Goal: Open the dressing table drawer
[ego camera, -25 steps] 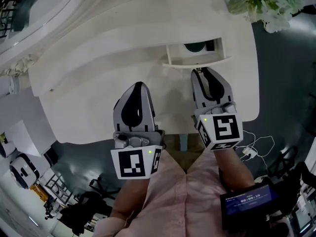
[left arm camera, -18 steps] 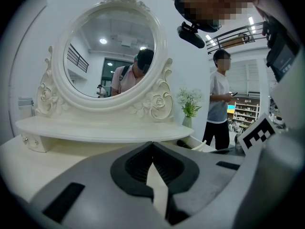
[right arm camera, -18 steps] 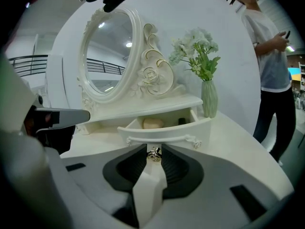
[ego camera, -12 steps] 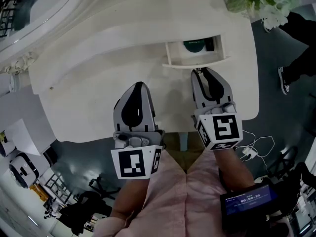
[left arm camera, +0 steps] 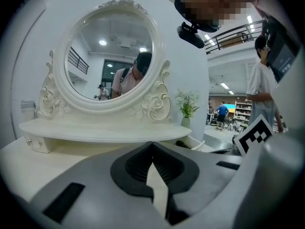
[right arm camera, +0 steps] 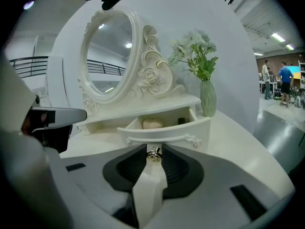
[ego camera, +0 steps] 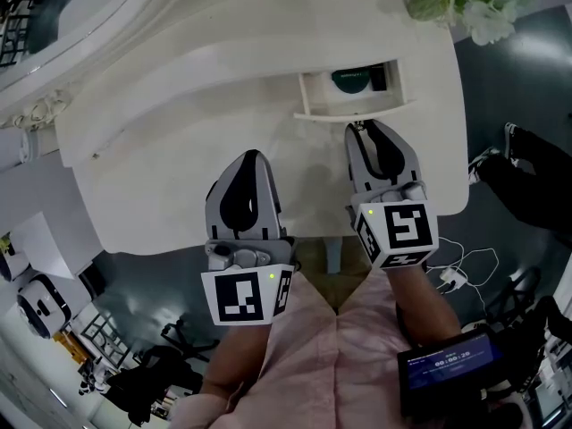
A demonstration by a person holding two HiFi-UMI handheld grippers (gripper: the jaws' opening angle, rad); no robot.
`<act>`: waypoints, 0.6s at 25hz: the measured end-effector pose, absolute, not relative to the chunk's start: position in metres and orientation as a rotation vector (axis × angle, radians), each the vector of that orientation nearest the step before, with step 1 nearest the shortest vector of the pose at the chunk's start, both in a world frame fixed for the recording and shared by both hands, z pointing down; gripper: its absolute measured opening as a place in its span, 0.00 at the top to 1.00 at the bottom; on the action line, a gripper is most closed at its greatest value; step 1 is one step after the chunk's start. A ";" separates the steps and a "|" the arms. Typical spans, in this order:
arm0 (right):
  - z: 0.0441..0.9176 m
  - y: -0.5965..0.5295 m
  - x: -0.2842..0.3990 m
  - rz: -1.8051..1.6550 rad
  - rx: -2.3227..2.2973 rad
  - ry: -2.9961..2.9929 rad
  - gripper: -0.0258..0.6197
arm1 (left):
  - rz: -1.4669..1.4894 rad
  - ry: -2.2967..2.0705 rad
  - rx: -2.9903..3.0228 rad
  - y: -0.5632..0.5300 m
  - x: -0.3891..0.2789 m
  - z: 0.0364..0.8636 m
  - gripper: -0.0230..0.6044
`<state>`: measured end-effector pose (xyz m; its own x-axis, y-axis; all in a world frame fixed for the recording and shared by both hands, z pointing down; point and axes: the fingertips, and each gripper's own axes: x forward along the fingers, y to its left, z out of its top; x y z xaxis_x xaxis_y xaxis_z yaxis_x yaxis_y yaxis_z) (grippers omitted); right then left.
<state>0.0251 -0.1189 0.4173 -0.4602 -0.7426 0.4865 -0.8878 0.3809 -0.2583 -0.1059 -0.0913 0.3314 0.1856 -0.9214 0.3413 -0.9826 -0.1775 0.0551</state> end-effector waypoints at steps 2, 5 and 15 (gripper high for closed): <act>0.418 -0.119 0.026 0.713 1.434 -2.354 0.80 | 0.335 -1.827 2.198 -0.091 -0.106 0.331 0.93; 0.418 -0.119 0.026 0.706 1.431 -2.351 0.80 | 0.332 -1.834 2.195 -0.090 -0.107 0.330 0.93; 0.422 -0.110 0.026 0.699 1.369 -2.359 0.76 | 0.331 -1.857 2.193 -0.087 -0.105 0.328 0.93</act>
<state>0.0256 -0.1097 0.4225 -0.4871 -0.7136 0.5034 -0.8727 0.4199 -0.2492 -0.1048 -0.0869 0.3278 0.1627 -0.9303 0.3288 -0.9866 -0.1578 0.0417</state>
